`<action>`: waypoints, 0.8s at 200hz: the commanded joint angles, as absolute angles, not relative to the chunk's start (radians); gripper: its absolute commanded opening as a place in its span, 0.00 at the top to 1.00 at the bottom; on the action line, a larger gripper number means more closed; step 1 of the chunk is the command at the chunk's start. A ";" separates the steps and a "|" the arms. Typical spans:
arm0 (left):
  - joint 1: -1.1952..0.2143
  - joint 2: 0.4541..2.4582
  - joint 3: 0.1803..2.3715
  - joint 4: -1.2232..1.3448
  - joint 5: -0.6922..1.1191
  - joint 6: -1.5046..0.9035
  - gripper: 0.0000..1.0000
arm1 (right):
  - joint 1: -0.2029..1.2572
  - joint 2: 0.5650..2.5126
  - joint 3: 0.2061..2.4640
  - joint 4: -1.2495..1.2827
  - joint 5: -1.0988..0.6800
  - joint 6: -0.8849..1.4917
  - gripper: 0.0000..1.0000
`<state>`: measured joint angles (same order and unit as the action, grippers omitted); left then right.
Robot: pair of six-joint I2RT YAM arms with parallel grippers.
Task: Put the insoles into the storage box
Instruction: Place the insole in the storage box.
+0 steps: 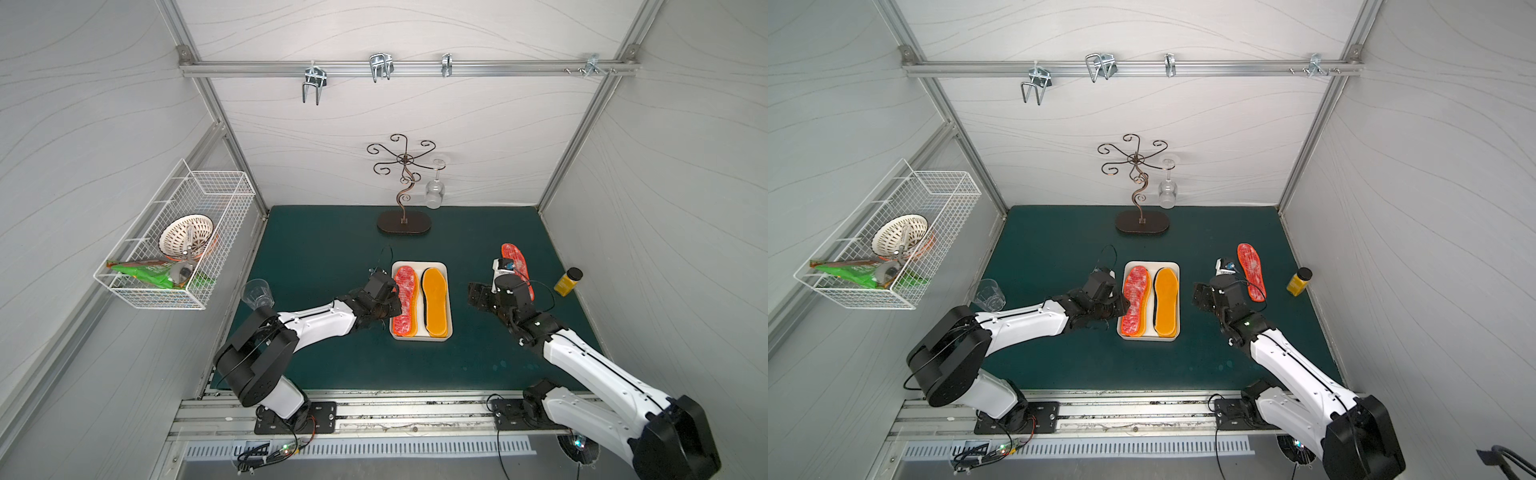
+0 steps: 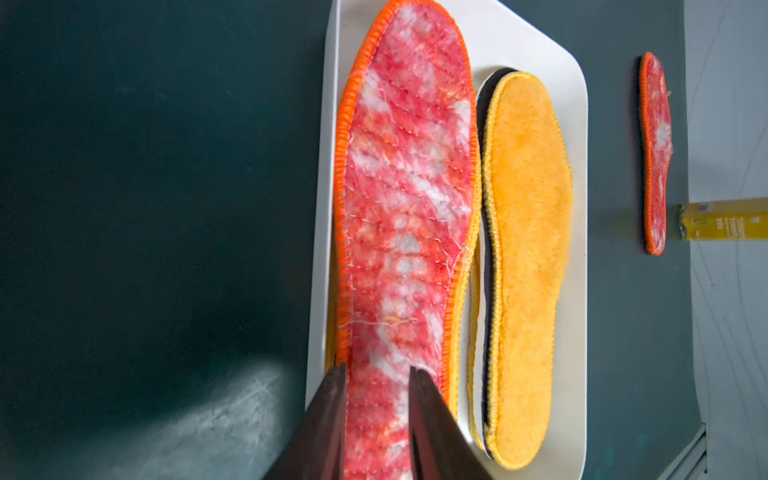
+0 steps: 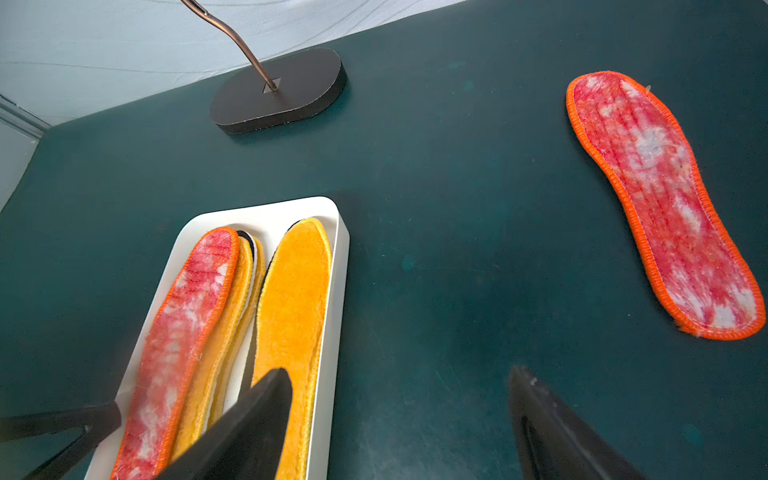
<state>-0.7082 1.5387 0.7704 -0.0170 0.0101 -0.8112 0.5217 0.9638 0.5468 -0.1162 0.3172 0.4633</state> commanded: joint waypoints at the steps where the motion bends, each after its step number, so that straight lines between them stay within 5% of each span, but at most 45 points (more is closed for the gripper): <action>1: -0.711 1.497 0.796 -0.043 -0.010 -0.796 0.68 | 0.516 0.968 0.559 -0.132 0.328 0.462 0.14; 52: -0.711 1.368 0.787 -0.100 -0.084 -0.764 0.67 | 0.485 0.991 0.590 -0.168 0.343 0.445 0.14; 88: -0.697 1.220 0.717 -0.118 -0.207 -0.712 0.64 | 0.300 1.133 0.713 -0.304 0.222 0.517 0.15; 160: -0.572 1.187 0.664 -0.130 -0.004 -0.649 0.62 | 0.026 1.584 1.063 -0.504 0.183 0.530 0.25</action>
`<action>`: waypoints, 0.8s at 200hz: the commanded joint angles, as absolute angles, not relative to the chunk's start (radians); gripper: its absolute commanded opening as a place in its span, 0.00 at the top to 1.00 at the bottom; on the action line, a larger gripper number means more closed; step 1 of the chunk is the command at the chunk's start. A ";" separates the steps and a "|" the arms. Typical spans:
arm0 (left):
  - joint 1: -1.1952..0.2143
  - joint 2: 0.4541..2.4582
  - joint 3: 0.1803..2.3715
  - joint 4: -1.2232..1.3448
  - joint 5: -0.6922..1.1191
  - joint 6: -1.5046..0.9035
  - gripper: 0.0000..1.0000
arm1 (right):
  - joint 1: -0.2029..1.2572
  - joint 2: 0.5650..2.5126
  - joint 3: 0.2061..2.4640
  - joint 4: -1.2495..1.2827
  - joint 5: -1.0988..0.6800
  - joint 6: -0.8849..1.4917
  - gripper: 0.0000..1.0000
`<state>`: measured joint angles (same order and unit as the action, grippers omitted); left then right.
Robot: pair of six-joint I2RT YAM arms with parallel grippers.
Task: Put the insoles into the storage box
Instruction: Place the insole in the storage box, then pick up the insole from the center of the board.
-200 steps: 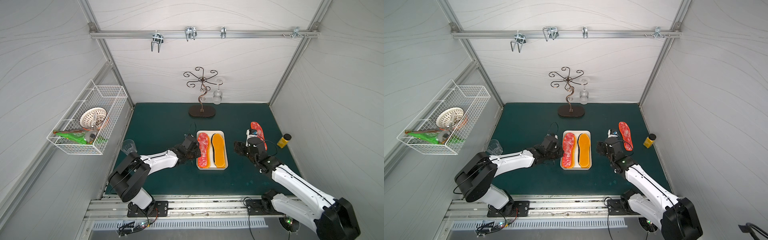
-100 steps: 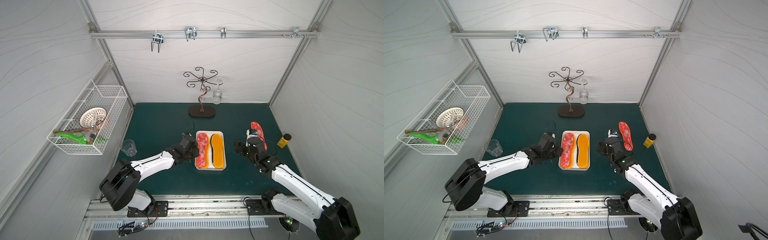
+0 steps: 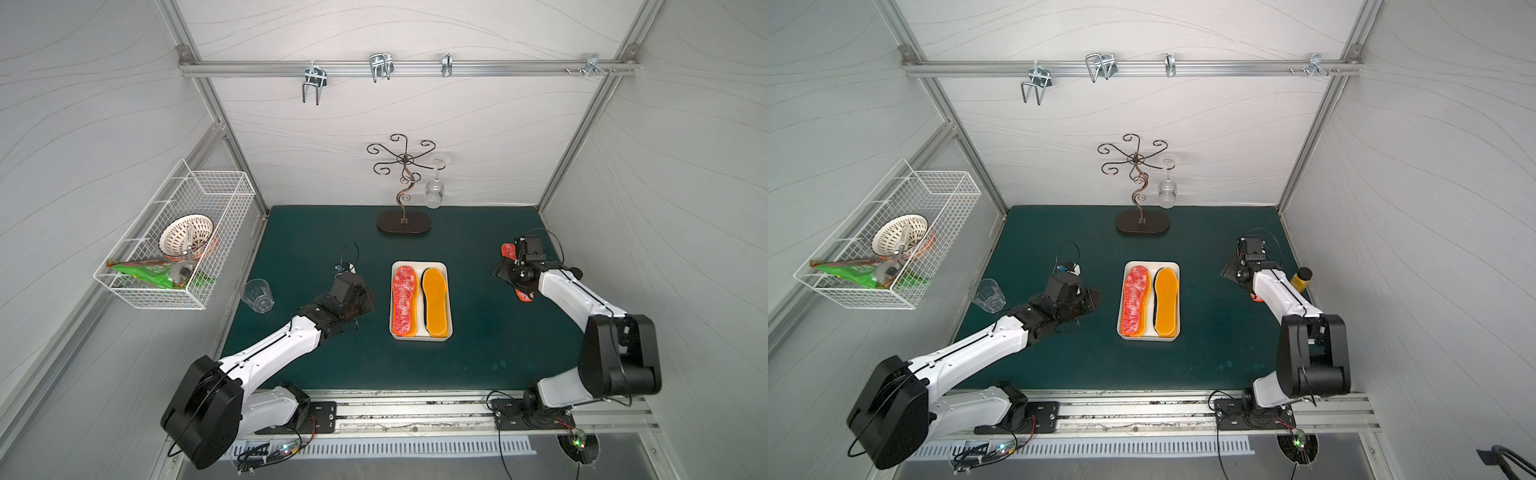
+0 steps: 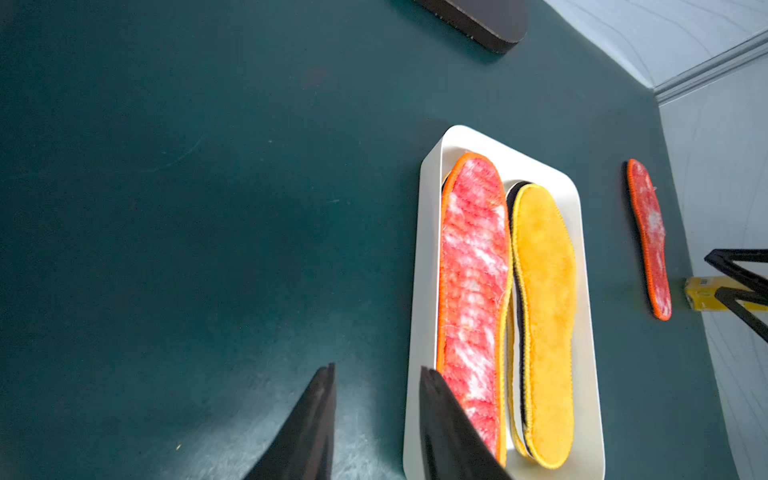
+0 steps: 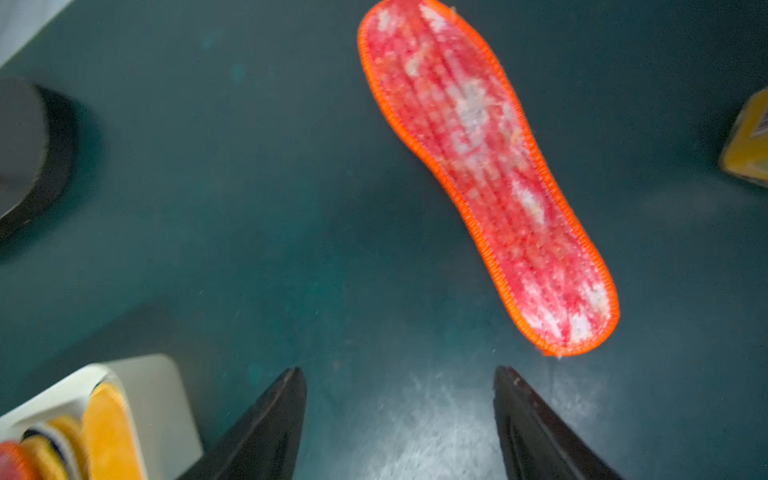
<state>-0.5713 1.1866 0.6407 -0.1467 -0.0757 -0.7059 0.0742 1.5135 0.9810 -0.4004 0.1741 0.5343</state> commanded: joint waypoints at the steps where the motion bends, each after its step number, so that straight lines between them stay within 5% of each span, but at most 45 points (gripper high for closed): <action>1: -0.572 1.188 0.665 -0.129 -0.001 -0.648 0.62 | 0.024 1.589 1.067 -0.505 0.184 0.528 0.25; 68: -0.572 1.201 0.686 -0.092 0.104 -0.577 0.58 | -0.008 1.896 1.334 -0.611 0.199 0.404 0.27; 160: -0.574 1.212 0.685 -0.094 0.080 -0.580 0.57 | -0.039 1.992 1.352 -0.584 0.032 0.450 0.27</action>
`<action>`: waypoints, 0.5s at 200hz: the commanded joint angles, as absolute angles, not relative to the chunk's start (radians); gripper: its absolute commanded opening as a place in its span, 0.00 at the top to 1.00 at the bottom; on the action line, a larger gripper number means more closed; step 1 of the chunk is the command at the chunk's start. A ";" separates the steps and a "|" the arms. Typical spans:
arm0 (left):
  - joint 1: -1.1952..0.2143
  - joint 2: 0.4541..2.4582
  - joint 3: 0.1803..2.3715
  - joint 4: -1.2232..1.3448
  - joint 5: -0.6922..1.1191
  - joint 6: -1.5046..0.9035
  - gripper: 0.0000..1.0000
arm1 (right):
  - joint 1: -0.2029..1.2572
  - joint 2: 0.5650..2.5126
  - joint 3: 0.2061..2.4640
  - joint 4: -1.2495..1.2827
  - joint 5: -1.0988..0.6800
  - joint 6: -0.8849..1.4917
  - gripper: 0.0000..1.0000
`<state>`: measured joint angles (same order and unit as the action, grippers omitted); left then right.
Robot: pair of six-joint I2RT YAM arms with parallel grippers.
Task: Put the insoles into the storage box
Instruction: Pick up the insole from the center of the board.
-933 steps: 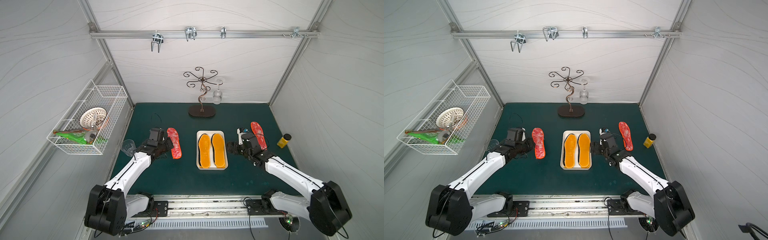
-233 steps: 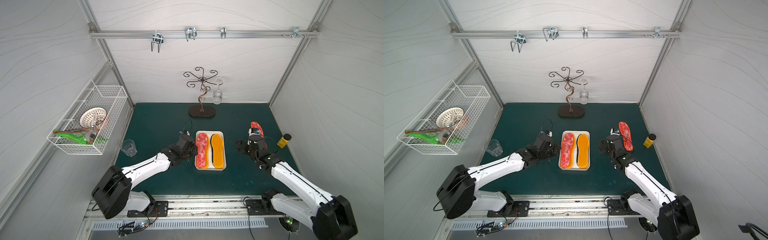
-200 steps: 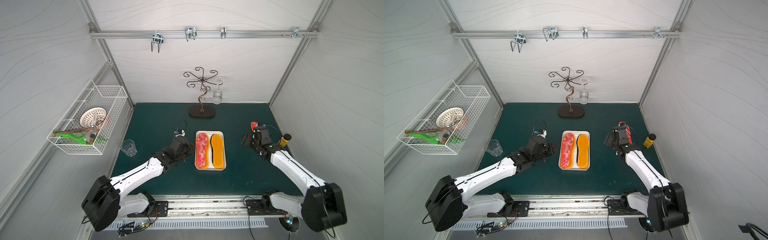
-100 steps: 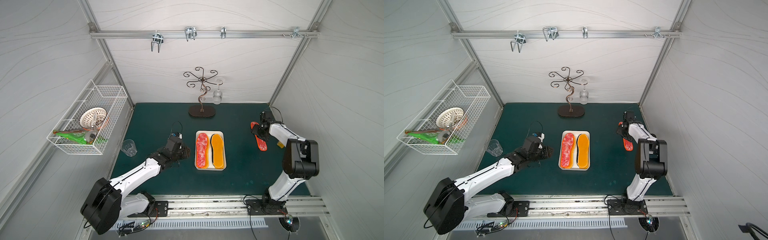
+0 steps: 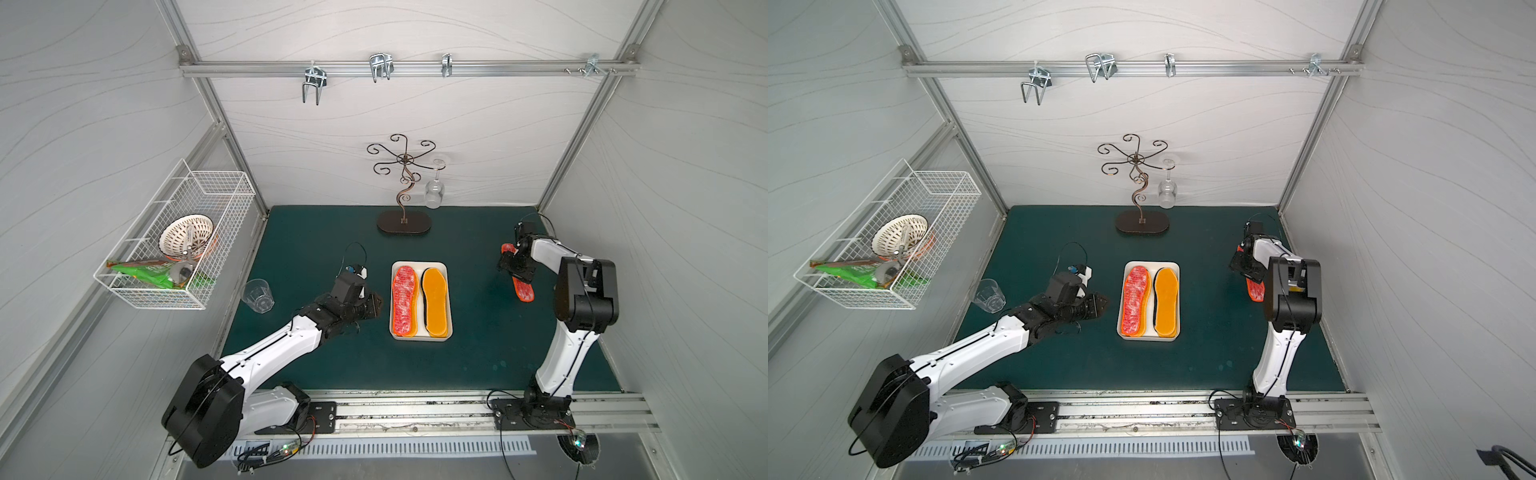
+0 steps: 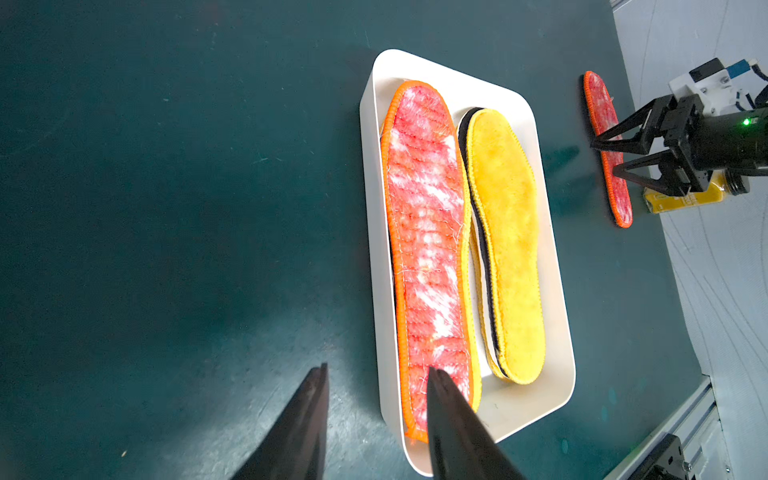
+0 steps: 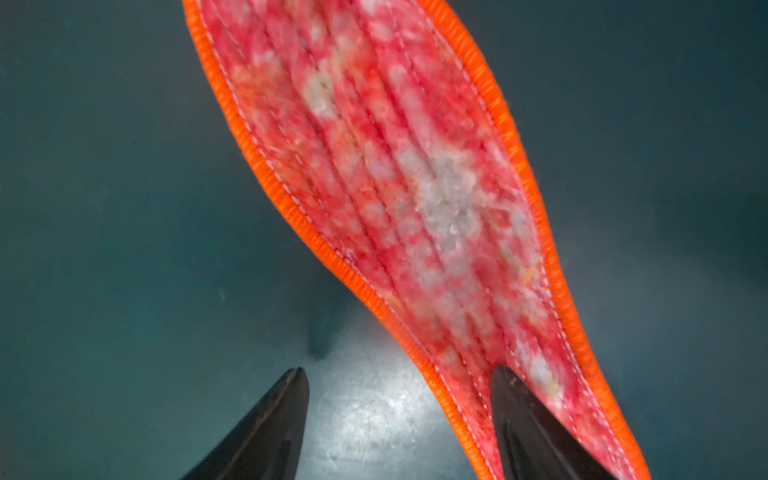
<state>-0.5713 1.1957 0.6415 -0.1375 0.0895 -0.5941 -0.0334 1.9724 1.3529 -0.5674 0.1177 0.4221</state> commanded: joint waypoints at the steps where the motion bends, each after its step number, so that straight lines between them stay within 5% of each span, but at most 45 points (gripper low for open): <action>1: -0.573 1.213 0.685 -0.092 0.080 -0.580 0.57 | -0.040 1.991 1.351 -0.583 0.029 0.452 0.27; 100: -0.572 1.217 0.682 -0.095 0.037 -0.591 0.57 | 0.054 1.860 1.195 -0.506 -0.087 0.550 0.31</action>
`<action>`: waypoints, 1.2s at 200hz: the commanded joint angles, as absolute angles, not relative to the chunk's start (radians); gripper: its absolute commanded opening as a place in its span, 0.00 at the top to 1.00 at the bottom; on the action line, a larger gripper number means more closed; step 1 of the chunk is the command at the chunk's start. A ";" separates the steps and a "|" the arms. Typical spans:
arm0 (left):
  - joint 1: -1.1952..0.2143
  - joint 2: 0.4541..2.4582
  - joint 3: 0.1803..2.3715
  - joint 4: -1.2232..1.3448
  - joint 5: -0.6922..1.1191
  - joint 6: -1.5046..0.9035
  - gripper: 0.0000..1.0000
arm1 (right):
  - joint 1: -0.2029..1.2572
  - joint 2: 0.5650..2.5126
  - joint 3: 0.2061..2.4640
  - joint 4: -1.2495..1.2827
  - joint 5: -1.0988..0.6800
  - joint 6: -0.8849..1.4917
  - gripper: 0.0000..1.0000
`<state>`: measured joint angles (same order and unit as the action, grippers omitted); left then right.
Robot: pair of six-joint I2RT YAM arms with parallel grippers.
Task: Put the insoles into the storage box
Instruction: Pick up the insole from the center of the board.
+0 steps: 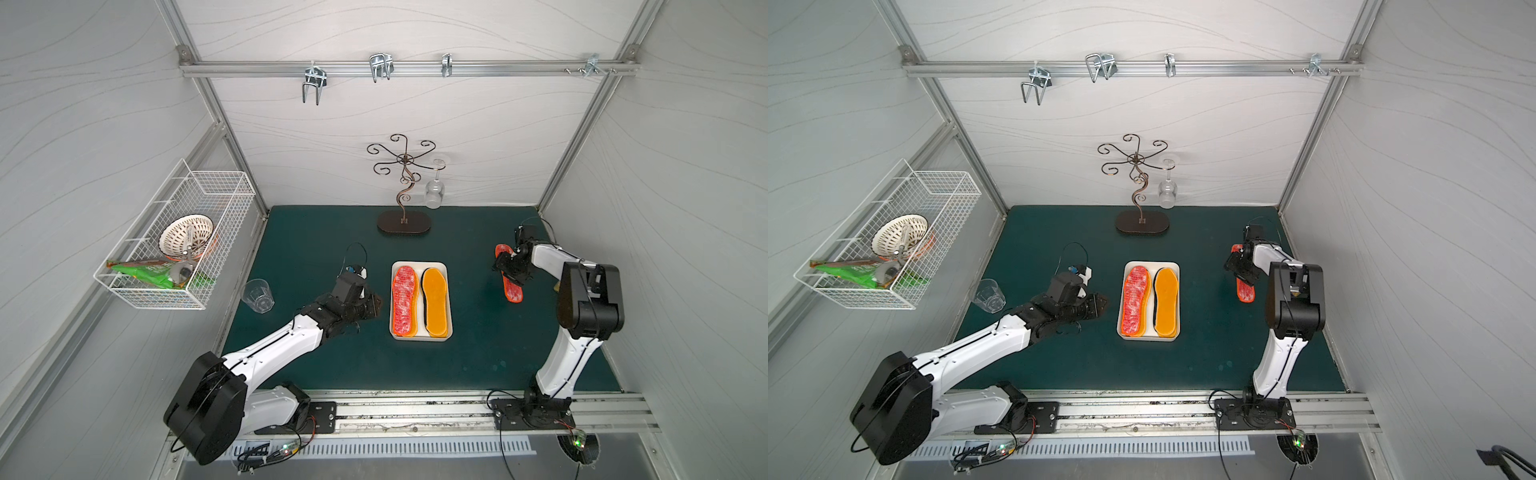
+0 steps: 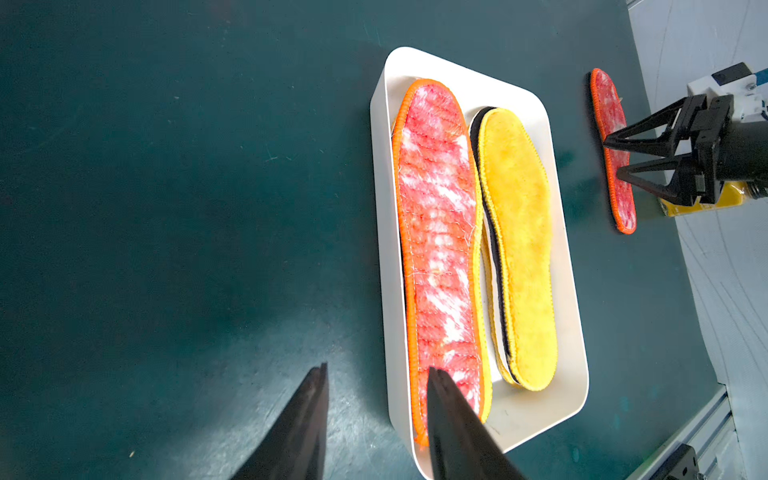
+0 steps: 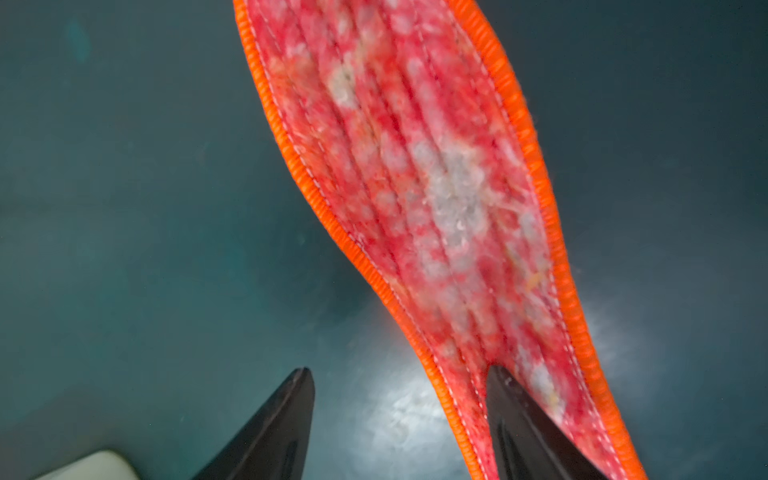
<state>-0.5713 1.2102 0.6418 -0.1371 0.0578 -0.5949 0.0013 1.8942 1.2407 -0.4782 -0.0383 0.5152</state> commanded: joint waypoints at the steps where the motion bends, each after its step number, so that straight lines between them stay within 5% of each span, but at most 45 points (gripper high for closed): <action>1: -0.573 1.217 0.683 -0.095 0.037 -0.591 0.57 | 0.057 1.858 1.193 -0.506 -0.087 0.551 0.31; 94: -0.572 1.204 0.686 -0.120 0.005 -0.584 0.56 | 0.297 1.641 0.937 -0.465 -0.086 0.711 0.31; 146: -0.571 1.216 0.704 -0.132 0.005 -0.581 0.56 | 0.229 1.450 0.979 -0.482 -0.287 0.669 0.28; 190: -0.572 1.234 0.717 -0.117 0.036 -0.586 0.56 | 0.159 1.496 1.053 -0.635 0.004 0.507 0.28; 240: -0.573 1.228 0.717 -0.133 0.042 -0.577 0.56 | 0.081 1.609 0.994 -0.562 -0.052 0.487 0.31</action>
